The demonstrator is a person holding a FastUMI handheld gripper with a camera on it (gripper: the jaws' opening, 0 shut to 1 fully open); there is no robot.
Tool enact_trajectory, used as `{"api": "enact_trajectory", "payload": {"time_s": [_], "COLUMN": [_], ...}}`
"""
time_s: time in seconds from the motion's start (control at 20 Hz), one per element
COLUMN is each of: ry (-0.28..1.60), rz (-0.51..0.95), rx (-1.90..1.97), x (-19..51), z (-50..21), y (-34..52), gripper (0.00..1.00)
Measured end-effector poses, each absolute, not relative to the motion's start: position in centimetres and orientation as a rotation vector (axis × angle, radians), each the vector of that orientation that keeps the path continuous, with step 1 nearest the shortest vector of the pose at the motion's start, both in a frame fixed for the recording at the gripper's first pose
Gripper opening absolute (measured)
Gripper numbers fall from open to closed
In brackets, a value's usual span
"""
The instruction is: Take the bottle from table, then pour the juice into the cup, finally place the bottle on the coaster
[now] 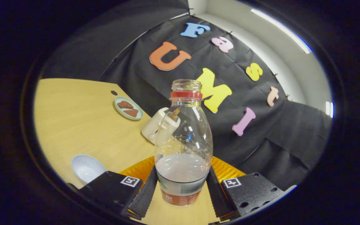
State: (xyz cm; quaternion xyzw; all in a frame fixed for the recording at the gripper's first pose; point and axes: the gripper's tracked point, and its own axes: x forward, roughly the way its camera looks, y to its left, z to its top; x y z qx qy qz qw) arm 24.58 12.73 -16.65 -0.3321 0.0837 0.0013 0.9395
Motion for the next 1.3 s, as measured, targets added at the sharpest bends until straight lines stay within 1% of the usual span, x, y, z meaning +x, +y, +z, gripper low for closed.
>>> {"api": "enact_trajectory", "payload": {"time_s": [0.2, 0.4, 0.55, 1.0, 1.3], "ry": [0.166, 0.158, 0.102, 0.138, 0.159], "rz": [0.027, 0.026, 0.009, 0.005, -0.040], "rx": [-0.424, -0.291, -0.226, -0.145, -0.128], "x": [26.7, 29.7, 31.2, 36.2, 37.1], "z": [-16.9, -18.7, -18.6, -23.6, -26.3], "y": [14.0, 14.6, 14.2, 13.4, 11.4], "gripper": [0.82, 0.82, 0.83, 0.83, 0.84]}}
